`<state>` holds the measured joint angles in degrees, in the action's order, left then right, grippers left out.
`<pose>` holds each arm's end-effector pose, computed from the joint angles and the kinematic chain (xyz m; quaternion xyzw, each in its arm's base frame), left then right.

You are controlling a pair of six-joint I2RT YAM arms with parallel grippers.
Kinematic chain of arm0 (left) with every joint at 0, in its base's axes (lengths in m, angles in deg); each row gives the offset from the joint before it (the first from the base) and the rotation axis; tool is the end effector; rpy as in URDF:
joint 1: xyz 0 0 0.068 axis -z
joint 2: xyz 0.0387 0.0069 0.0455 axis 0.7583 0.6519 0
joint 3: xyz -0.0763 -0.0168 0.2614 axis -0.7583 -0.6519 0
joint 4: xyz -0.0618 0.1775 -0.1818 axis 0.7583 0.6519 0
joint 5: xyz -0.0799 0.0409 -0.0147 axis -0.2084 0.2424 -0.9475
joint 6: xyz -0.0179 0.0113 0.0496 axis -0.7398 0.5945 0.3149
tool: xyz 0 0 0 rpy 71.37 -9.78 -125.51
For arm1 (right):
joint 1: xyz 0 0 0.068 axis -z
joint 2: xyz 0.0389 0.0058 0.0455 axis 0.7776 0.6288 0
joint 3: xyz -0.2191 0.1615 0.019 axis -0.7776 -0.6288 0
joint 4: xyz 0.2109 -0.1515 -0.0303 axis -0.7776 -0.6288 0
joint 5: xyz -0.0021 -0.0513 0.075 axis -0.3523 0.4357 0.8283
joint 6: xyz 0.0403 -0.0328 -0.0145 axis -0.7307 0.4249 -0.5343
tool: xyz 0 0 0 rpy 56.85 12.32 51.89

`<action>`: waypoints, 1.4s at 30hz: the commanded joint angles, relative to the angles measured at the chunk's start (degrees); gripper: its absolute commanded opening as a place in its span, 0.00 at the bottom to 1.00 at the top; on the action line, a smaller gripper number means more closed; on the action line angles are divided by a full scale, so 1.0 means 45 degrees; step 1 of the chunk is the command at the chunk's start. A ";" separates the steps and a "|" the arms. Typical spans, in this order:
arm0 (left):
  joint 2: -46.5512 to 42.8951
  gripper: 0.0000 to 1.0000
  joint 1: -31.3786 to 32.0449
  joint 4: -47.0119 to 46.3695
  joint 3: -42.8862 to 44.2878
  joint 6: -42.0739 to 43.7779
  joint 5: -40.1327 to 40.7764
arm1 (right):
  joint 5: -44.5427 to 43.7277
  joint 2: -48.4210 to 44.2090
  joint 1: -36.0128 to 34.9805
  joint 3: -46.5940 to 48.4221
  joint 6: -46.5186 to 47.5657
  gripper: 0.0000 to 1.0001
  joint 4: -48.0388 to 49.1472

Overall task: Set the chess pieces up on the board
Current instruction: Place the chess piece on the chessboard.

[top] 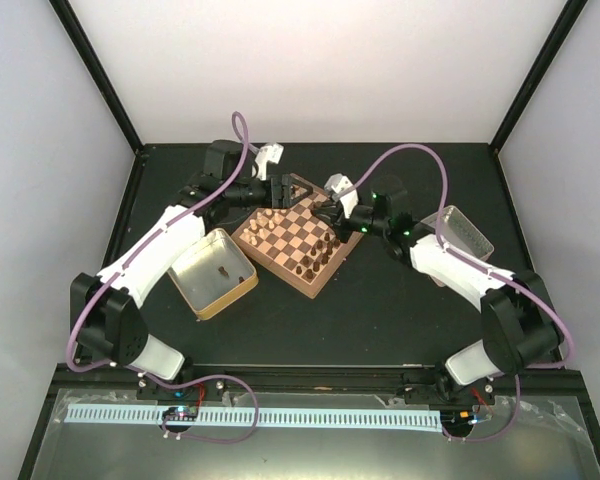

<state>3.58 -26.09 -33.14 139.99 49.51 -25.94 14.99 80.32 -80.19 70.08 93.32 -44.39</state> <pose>0.3053 -0.1538 0.3378 0.1304 0.8245 -0.4449 0.3244 0.2814 0.1788 0.2654 -0.3929 0.7026 0.3332 0.4908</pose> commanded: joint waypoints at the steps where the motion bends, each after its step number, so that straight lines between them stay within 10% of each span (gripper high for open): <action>1: 0.0088 0.79 0.0030 -0.0583 -0.0036 -0.0058 -0.2366 | 0.0353 0.0317 -0.0502 0.0769 0.1450 0.01 -0.0211; 16: 0.1501 0.43 0.0054 0.0682 0.0417 -0.0626 -0.4027 | 0.0100 0.0803 -0.0789 0.1765 0.1848 0.01 -0.1212; 42: 0.2866 0.31 0.0445 0.5791 0.2512 0.2000 -0.1329 | -0.3274 0.2013 -0.1574 0.4294 0.3369 0.01 -0.5034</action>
<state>15.61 -25.09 -12.14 150.00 56.81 -32.49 3.85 89.37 -86.81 86.30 107.57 -69.59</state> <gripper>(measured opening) 0.305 0.090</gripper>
